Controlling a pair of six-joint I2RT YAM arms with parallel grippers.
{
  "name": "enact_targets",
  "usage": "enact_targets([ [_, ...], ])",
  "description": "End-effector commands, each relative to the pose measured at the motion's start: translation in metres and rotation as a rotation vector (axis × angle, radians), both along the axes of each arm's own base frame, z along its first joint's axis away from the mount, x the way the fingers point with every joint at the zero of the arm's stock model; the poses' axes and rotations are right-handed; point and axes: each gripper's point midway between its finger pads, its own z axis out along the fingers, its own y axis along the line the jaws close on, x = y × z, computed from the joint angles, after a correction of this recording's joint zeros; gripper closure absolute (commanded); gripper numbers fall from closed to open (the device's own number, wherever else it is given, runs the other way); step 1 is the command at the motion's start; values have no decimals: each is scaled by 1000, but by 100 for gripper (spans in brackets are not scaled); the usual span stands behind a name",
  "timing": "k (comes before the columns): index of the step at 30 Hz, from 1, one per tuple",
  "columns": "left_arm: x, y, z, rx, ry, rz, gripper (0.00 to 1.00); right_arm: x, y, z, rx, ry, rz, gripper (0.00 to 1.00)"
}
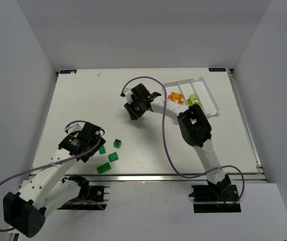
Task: Sort the legos into containers by color
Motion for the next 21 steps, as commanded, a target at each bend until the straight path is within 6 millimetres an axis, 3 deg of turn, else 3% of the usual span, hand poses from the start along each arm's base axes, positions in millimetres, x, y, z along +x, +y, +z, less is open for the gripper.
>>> enact_targets([
  [1,7,-1,-11,29,9,-17,10,18,-20,63,81,-97,-16,97],
  [2,8,-2,-14,35,14,-23,10,18,-26,71,98,-99,-20,100],
  [3,8,-2,-18,42,21,-30,10,34,-50,92,119,-118,-61,100],
  [5,13,-3,-23,60,26,-51,9,39,-67,108,156,-97,-78,100],
  [6,14,-3,-27,67,31,-57,9,48,-88,120,178,-91,-112,100],
  [9,21,-4,-36,101,49,-85,9,69,-153,123,158,-67,-233,100],
  [13,29,-10,-49,125,84,-128,9,86,-234,111,90,-75,-380,100],
  [16,33,-9,-59,166,127,-153,10,90,-259,92,22,-66,-408,100],
  [18,39,-7,-61,202,143,-160,10,98,-277,78,-10,-57,-444,100],
  [20,44,-8,-61,221,145,-182,10,112,-295,78,-34,-79,-489,100],
  [21,45,-7,-64,227,156,-182,10,117,-300,67,-46,-62,-501,100],
])
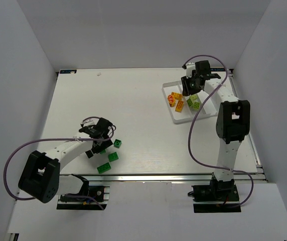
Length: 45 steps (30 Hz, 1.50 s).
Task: Sort the legos into containers by color
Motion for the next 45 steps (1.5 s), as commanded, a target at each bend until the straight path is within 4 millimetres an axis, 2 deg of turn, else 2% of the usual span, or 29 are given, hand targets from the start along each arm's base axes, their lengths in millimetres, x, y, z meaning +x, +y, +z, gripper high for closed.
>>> enact_targets([
  [1,22,-2,11,21,-59,-32,10,20,-13,-8,-54,-5,-17,100],
  [2,23,-3,10,17,-58,-35,10,25,-14,-8,-55,-6,-22,100],
  [3,23,-5,8,8,-57,-37,10,28,-19,-21,-63,21,-27,100],
  [5,23,-5,4,-8,-57,-31,11,41,-22,-17,-79,-6,-40,91],
  [6,21,-7,0,-21,-53,-35,12,44,-27,-24,-87,2,-45,88],
  [7,22,-6,-3,-25,-50,-28,13,47,-29,-24,-89,-2,-48,77],
  [9,21,-8,-7,-33,-42,-32,14,53,-31,-24,-92,-11,-47,63],
  [11,21,-8,-13,-39,-20,-31,15,55,-34,-23,-87,-18,-46,53],
  [12,21,-7,-16,-38,-11,-28,16,56,-34,-23,-86,-19,-45,43],
  [16,24,-13,-22,-49,17,-49,20,55,-38,-17,-59,-18,-44,23],
  [19,24,-12,-24,-44,41,-51,32,49,-35,1,-6,-34,-36,20],
  [20,26,-13,-23,-47,42,-56,40,49,-34,16,23,-64,-33,20],
  [23,26,-14,-19,-46,46,-75,56,42,-32,31,81,-75,-32,20],
  [24,25,-15,-18,-52,55,-88,64,41,-35,43,96,-95,-41,20],
  [27,26,-21,-12,-75,53,-126,77,36,-37,60,141,-114,-52,20],
  [29,29,-24,-5,-91,36,-148,82,32,-38,69,165,-121,-50,19],
  [31,39,-34,11,-130,-12,-183,89,28,-38,75,177,-129,-40,14],
  [34,73,-67,52,-250,-159,-290,96,19,-34,85,204,-152,30,11],
  [35,93,-83,72,-304,-253,-331,96,16,-32,95,209,-180,42,11],
  [36,111,-100,97,-352,-333,-399,96,11,-31,88,212,-168,50,11],
  [37,114,-126,112,-461,-359,-484,97,11,-43,91,223,-184,37,11],
  [38,133,-148,124,-513,-426,-551,97,5,-44,91,236,-178,39,14],
  [39,138,-181,151,-627,-475,-666,98,-1,-42,95,289,-167,56,35],
  [40,146,-196,161,-677,-501,-717,99,-2,-49,98,313,-167,34,69],
  [41,163,-220,151,-746,-500,-757,100,-3,-51,99,339,-153,12,100],
  [42,168,-243,159,-828,-521,-819,100,-5,-56,100,367,-143,0,100],
  [43,177,-265,187,-927,-557,-911,100,-9,-56,109,408,-152,14,100],
  [44,186,-295,160,-986,-503,-936,100,-9,-61,114,425,-163,0,100],
  [45,194,-312,160,-1017,-501,-968,100,-13,-61,111,446,-159,5,100],
])
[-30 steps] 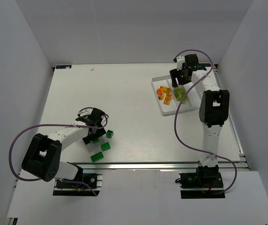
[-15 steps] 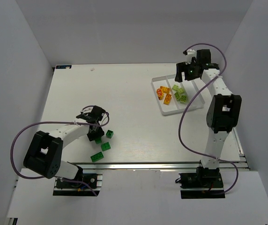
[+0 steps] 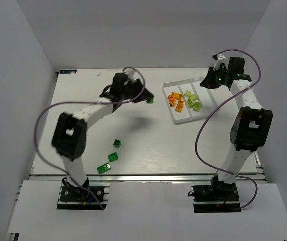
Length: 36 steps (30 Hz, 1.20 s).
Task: Sort the legos into containers by color
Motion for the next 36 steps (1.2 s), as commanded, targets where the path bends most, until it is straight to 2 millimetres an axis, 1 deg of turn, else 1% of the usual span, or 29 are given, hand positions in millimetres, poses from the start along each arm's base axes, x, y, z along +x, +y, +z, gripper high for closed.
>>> enact_targets([
  [1,10,-94,50,-251,-136,-355,100,-12,-2,53,113,-114,11,100],
  [2,18,-120,15,-253,-74,-385,100,-11,-7,61,106,-156,1,100],
  [4,33,-150,20,-290,-103,-416,100,-17,-11,67,86,-187,-17,100],
  [5,43,-168,64,-362,-197,-435,100,-19,-14,71,74,-206,-18,100],
  [6,46,-190,34,-371,-164,-445,100,-20,-18,71,65,-213,-30,100],
  [7,51,-202,46,-414,-231,-448,100,-24,-20,72,61,-217,-36,100],
  [8,56,-211,67,-469,-284,-427,100,-25,-23,75,58,-225,-43,100],
  [9,59,-218,67,-498,-306,-407,100,-27,-25,76,59,-226,-47,100],
  [10,56,-231,53,-516,-307,-397,100,-30,-29,77,58,-228,-56,100],
  [11,63,-234,65,-572,-359,-335,100,-31,-29,77,62,-229,-58,100],
  [12,65,-238,66,-595,-372,-305,100,-33,-34,78,66,-231,-65,100],
  [13,62,-249,56,-609,-378,-291,100,-35,-34,82,64,-242,-66,100],
  [14,63,-254,55,-621,-371,-262,100,-37,-36,78,69,-233,-72,100],
  [15,69,-257,66,-647,-392,-206,100,-38,-39,79,70,-242,-77,100],
  [16,69,-261,67,-666,-403,-181,100,-40,-40,78,69,-241,-80,100],
  [17,65,-269,58,-668,-379,-159,100,-41,-40,73,69,-229,-79,100],
  [18,70,-270,57,-674,-378,-102,100,-41,-41,70,62,-227,-72,100],
  [19,75,-268,55,-673,-368,-74,100,-45,-40,57,72,-174,-59,100],
  [20,72,-273,51,-687,-342,-63,100,-46,-39,53,76,-151,-42,88],
  [21,74,-271,50,-693,-330,-41,100,-47,-36,56,93,-139,-17,78],
  [22,79,-269,51,-703,-316,-6,100,-50,-40,42,111,-81,-11,70],
  [23,77,-271,56,-707,-309,6,100,-52,-39,39,123,-63,1,56],
  [24,80,-269,58,-701,-303,33,100,-53,-39,40,133,-62,14,51],
  [25,87,-267,49,-664,-276,75,100,-54,-39,40,119,-78,29,45],
  [26,95,-261,52,-657,-273,136,100,-55,-42,41,102,-99,33,33],
  [27,97,-257,61,-665,-273,160,100,-59,-42,42,81,-120,38,27],
  [28,102,-253,58,-662,-251,200,100,-59,-42,44,50,-158,59,19],
  [32,105,-250,60,-659,-219,240,100,-63,-44,33,-32,-189,113,18],
  [36,102,-251,61,-674,-183,231,100,-57,-44,18,-51,-176,127,21],
])
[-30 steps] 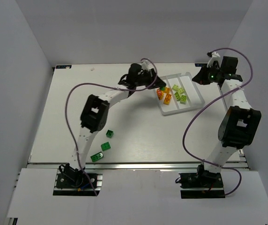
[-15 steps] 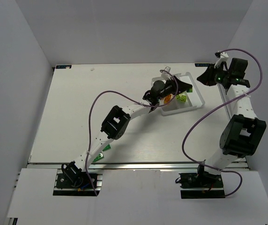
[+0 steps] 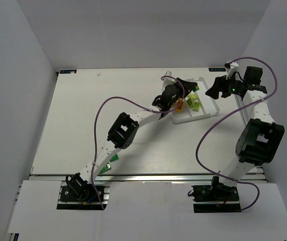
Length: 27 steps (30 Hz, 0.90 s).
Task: Sort the legos into containers by color
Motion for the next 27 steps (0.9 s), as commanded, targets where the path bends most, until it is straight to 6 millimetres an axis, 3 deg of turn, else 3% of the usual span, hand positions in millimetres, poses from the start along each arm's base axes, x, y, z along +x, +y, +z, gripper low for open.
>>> enact_targets([
  [1,-6,8,81,-105,-25,16,100,1,4,2,-51,-58,57,22],
  [9,-16,3,91,-141,4,-17,100,20,21,-20,-76,-46,84,22],
  [20,-32,-6,97,-178,21,-63,100,62,39,-24,-93,-85,87,22],
  [23,-33,-6,94,-176,29,-66,100,70,41,-21,-95,-114,81,25],
  [27,-33,-6,92,-183,37,-70,100,75,42,-20,-97,-139,82,39],
])
